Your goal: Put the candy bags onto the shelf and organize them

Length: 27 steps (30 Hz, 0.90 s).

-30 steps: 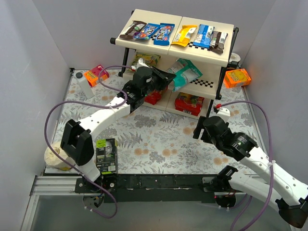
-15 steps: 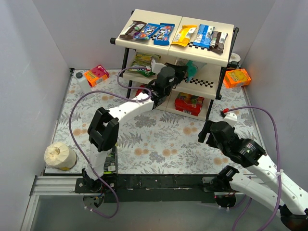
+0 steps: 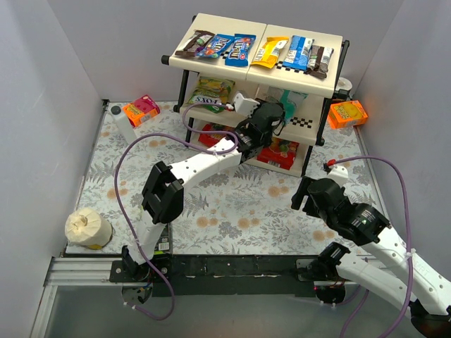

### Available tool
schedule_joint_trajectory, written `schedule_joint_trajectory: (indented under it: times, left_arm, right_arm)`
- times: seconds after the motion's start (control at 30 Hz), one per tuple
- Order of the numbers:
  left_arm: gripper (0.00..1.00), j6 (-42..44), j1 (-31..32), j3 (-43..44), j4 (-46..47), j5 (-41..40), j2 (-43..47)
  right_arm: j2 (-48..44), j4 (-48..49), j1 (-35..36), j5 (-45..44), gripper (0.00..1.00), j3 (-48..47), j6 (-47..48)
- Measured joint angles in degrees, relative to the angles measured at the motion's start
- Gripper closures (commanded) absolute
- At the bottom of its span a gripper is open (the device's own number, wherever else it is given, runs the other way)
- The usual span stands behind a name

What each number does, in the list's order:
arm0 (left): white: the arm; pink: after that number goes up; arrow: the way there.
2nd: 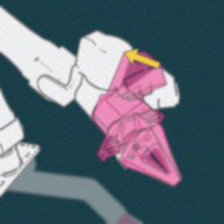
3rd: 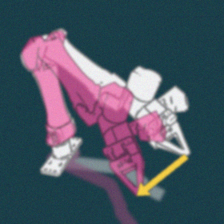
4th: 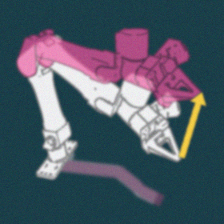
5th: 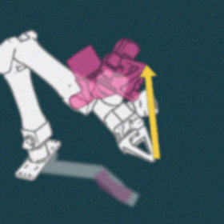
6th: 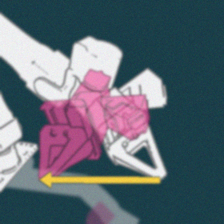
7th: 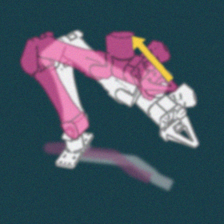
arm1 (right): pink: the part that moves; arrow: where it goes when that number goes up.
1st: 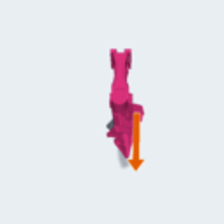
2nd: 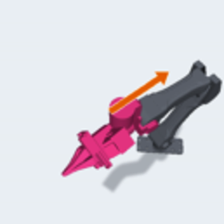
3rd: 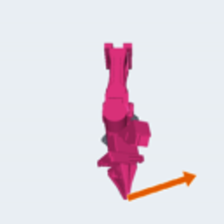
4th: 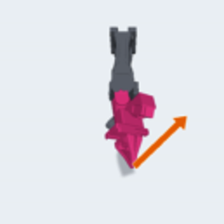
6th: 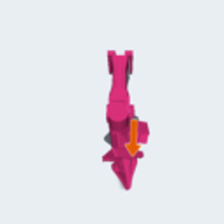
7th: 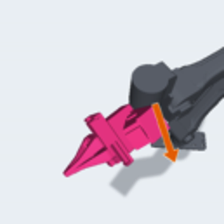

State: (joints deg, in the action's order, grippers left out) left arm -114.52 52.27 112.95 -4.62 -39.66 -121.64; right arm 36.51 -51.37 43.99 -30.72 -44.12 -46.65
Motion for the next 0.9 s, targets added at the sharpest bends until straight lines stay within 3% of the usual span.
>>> schedule_joint_trajectory:
  times: [0.1, 0.13, 0.17, 0.27, 0.6, 0.9]
  left_arm:
    - [0.93, -0.2, 0.5, 0.0, -2.0, -1.8, 0.0]
    - [0.77, -0.3, 0.5, 0.0, -2.4, -2.3, 0.0]
    - [0.68, -0.4, 0.6, 0.0, -2.8, -3.0, 0.0]
    - [0.55, -0.3, 0.7, 0.0, -3.6, -4.3, 0.0]
    - [0.53, -0.4, 0.9, -2.1, -2.8, -5.3, 1.6]
    - [0.53, -0.4, 1.6, -21.2, -1.1, -3.7, 17.6]
  right_arm:
    - [-0.3, -0.1, 0.0, 0.0, 0.16, 0.0, 0.0]
    - [-0.3, -0.2, 0.0, 0.0, 0.16, 0.0, 0.0]
    - [-0.3, -0.2, 0.0, -0.1, 0.16, 0.0, 0.0]
    - [-0.3, -0.4, 0.0, -0.1, 0.16, 0.0, 0.0]
    - [-0.1, -0.5, 0.0, -0.4, 0.16, 0.0, -0.1]
    - [3.7, -0.8, 0.0, -2.1, 0.19, -5.3, 1.6]
